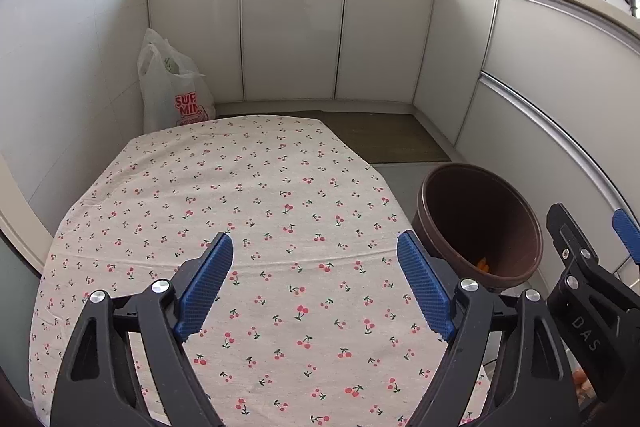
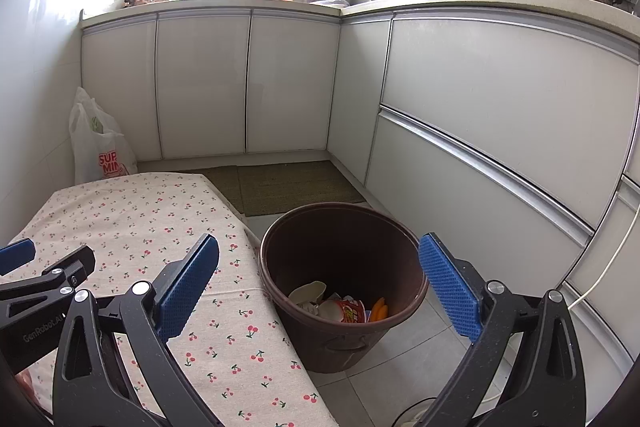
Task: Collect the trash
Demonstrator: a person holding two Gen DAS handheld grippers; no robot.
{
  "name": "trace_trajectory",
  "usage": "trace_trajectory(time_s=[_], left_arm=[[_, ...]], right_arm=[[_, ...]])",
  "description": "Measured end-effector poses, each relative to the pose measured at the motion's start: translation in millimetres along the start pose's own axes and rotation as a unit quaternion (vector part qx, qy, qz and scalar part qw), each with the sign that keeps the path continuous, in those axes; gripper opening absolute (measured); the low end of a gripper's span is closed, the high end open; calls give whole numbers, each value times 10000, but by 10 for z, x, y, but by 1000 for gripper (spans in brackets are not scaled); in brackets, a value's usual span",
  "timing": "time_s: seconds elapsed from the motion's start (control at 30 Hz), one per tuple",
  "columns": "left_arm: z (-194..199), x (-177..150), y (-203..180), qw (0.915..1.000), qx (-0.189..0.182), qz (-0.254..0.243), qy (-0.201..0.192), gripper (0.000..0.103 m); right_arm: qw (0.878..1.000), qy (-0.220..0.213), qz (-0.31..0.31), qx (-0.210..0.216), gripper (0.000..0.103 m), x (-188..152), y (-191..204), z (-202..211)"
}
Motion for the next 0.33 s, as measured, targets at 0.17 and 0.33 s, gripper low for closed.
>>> trace_trajectory(time_s=[0.17, 0.33], left_arm=[[23, 19, 0, 10000, -40, 49, 6, 90], [65, 14, 4, 9999, 38, 111, -66, 92]], right_arm=[[10000, -2, -22, -30, 96, -3, -16, -4], [10000, 5, -10, -56, 96, -5, -12, -5]])
Point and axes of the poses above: each gripper's, at about its wrist camera, not at the fingertips, and z roughly against the way its jaws point, y to its left, x to its top, the point moved 2 cm from there along -z, roughly the way its jaws point, and after that the axes turned 15 degrees about y, right-handed, at the moved point
